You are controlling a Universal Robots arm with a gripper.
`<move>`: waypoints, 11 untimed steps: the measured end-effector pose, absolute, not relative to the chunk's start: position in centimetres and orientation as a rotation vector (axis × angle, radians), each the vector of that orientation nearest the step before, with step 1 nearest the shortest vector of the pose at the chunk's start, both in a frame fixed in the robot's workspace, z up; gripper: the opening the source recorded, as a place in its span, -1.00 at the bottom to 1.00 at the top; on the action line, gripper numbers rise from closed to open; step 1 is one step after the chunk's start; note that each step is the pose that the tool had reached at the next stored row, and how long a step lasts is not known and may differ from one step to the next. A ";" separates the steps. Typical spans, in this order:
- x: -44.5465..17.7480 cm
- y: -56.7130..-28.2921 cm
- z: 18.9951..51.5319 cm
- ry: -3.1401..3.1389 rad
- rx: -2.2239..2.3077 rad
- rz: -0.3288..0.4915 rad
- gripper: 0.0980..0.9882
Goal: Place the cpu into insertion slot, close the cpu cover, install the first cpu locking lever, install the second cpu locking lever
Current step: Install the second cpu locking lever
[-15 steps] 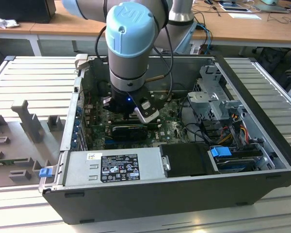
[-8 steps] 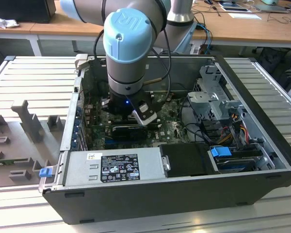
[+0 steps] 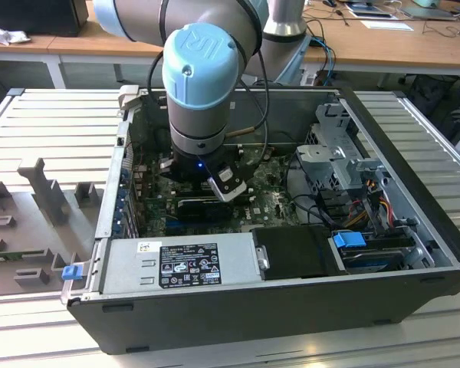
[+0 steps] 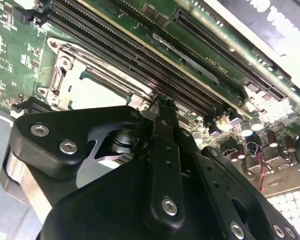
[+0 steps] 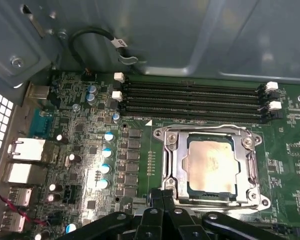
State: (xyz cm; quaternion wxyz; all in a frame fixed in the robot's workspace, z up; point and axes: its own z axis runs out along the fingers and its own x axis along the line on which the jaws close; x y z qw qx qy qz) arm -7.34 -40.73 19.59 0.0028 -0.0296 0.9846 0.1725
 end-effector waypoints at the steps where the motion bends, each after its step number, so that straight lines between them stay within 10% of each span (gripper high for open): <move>1: -7.3 -40.7 19.5 3.086 -0.093 0.549 -0.98; 11: -7.6 -40.6 20.5 3.082 -0.093 0.568 -0.98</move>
